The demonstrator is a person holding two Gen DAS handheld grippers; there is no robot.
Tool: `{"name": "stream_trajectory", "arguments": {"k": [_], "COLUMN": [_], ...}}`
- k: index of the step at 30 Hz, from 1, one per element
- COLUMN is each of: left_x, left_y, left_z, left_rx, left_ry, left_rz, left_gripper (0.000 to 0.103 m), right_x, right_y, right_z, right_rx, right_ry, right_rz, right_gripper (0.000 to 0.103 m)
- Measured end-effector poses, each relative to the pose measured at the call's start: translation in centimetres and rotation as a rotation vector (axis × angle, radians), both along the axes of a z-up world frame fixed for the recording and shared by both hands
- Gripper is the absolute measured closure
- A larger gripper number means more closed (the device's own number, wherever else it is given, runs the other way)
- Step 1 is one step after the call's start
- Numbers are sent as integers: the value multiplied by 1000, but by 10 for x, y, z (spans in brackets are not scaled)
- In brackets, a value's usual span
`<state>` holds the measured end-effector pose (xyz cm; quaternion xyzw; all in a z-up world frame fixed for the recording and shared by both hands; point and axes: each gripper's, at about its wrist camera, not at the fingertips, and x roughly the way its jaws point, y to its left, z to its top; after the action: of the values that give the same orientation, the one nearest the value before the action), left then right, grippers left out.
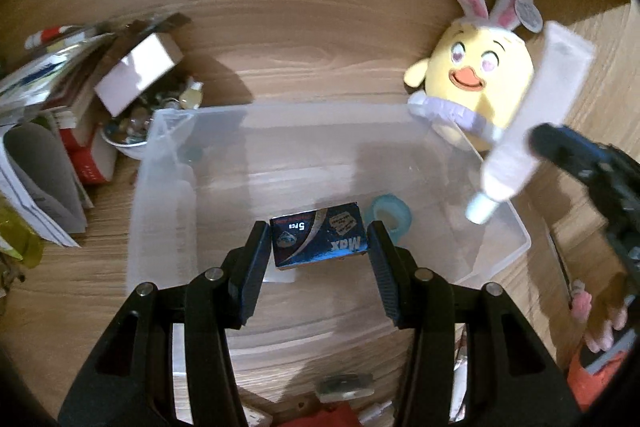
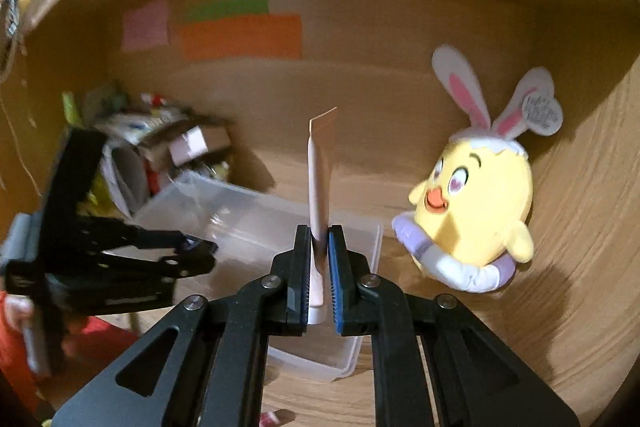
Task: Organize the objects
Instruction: 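Carry the Max box and pink tube over the clear box and release both, then grasp the red packet with the left gripper while the right reaches toward the lipsticks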
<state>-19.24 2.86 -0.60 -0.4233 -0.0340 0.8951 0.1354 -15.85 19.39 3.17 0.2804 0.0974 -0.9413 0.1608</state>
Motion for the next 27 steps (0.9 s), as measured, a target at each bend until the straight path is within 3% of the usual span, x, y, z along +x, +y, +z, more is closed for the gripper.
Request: {"name": "stream_trajectory", "arguments": {"k": [9, 12, 17, 20, 22, 24, 27], "left_x": [-3, -2, 5, 14, 21, 25, 32], "left_y": [-3, -9, -15, -18, -22, -25, -31], "left_z": [-10, -8, -2, 4, 9, 13, 17], "left_rx": [8, 24, 50, 47, 49, 50, 41], "left_ry": [-33, -31, -16, 15, 37, 50, 68], "left_rz": [-19, -7, -15, -7, 1, 6, 19], "left_gripper": [53, 46, 44, 33, 33, 32, 32], "right_x": [-21, -22, -24, -26, -28, -29, -26], "right_y": [-20, -29, -43, -48, -48, -47, -46], "right_z": [-37, -43, -46, -48, -49, -50, -49], "right_rx": [110, 106, 85, 74, 61, 39, 20], "right_ry": [-72, -96, -120, -137, -158, -181, -188], "right_rz": [10, 48, 99, 107, 112, 124, 134], "right_gripper": [95, 95, 92, 91, 90, 85, 64]}}
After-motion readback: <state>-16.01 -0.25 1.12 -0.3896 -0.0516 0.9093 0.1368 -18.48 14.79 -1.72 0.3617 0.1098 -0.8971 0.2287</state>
